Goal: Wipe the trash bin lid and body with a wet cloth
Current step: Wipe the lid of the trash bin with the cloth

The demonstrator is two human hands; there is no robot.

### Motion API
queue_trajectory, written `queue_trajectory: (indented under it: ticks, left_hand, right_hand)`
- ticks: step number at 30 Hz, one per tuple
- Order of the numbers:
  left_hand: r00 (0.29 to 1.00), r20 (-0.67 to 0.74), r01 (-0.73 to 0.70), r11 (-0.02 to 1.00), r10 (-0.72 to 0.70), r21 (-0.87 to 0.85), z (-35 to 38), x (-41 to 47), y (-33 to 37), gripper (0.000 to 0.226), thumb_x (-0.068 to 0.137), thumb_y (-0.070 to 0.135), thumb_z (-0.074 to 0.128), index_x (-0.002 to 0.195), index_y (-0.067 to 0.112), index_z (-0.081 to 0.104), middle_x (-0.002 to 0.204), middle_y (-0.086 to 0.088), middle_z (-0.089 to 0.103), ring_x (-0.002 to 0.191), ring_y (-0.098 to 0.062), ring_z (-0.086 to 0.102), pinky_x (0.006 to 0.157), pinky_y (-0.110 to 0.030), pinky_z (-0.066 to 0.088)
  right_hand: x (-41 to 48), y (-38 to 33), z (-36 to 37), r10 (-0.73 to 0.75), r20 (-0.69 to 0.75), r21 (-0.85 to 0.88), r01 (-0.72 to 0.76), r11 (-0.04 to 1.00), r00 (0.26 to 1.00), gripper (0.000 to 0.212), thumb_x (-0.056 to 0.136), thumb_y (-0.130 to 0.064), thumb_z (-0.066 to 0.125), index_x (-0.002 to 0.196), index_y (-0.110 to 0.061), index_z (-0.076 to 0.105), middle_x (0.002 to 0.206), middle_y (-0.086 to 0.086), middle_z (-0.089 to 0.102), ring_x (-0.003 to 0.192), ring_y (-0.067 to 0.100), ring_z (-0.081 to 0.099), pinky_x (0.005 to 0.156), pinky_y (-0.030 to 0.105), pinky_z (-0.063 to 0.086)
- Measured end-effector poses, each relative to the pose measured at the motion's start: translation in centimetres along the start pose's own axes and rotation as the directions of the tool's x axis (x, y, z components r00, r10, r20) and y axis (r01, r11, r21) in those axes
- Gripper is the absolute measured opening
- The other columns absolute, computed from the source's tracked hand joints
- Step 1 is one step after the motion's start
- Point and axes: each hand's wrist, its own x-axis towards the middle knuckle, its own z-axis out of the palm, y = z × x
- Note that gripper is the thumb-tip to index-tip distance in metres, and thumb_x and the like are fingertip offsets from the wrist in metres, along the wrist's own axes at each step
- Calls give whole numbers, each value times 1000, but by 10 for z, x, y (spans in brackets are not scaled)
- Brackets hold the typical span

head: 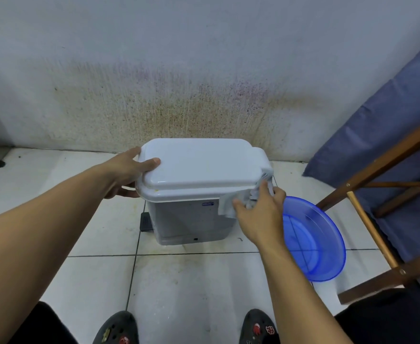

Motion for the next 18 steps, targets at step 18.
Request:
queue_trajectory:
  ticks: [18]
  left_hand:
    - [1000,18,-8,1000,8,9,-1,4,-3,83,95,48,73,164,38,27,117,-5,74,102,-31,74,82,-45,63]
  right_hand:
    - [-65,-95,53,-476,286,2,496,868,832,41,91,-14,58,132,-16,52,130,5,42,115,25,43,84,34,46]
